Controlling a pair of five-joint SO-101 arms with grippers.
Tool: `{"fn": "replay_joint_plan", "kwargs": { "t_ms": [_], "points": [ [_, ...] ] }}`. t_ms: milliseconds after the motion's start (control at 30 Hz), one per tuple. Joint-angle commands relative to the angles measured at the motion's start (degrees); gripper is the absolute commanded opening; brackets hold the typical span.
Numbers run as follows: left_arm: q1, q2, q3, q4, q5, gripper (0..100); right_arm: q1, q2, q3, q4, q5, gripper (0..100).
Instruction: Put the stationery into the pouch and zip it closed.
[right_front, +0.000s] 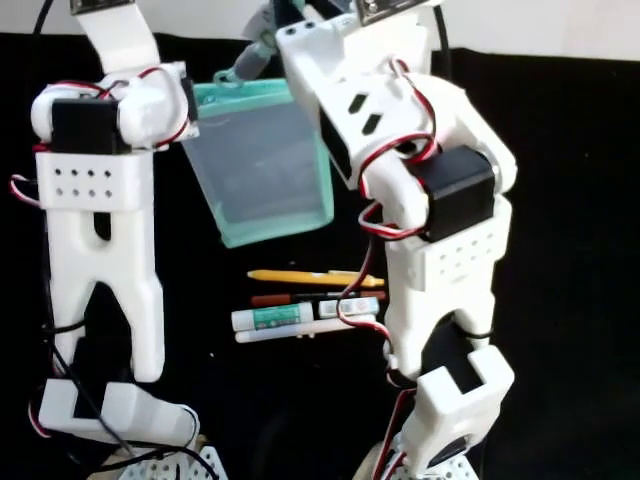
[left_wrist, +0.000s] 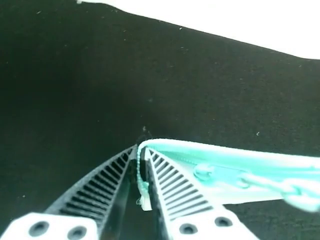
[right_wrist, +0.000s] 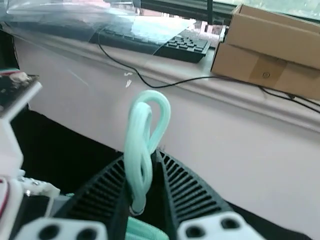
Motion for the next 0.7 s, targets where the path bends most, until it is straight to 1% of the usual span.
{"fn": "replay_joint_plan", "kwargs": {
  "t_ms": [0,100,200,333,667],
  "points": [
    [-0.66,-0.31,3.65,-0.09,-0.18,1,1.01,-0.66,-1.71,2.15,-0.44,0.5],
    [-0.66,-1.54,6.20,-0.09,-0.18,1,1.27,-0.75,-1.71,5.05,-0.44,0.5],
    [-0.66,-2.51,8.75,-0.18,-0.18,1,4.00,-0.84,-1.80,7.34,-0.44,0.5],
    [-0.66,-2.86,9.98,-0.18,-0.26,1,9.01,-0.84,-1.80,7.08,-0.44,0.5],
    [-0.66,-2.42,9.98,-0.97,-0.35,1,15.78,-0.84,-1.80,6.99,-0.44,0.5]
  ]
}}
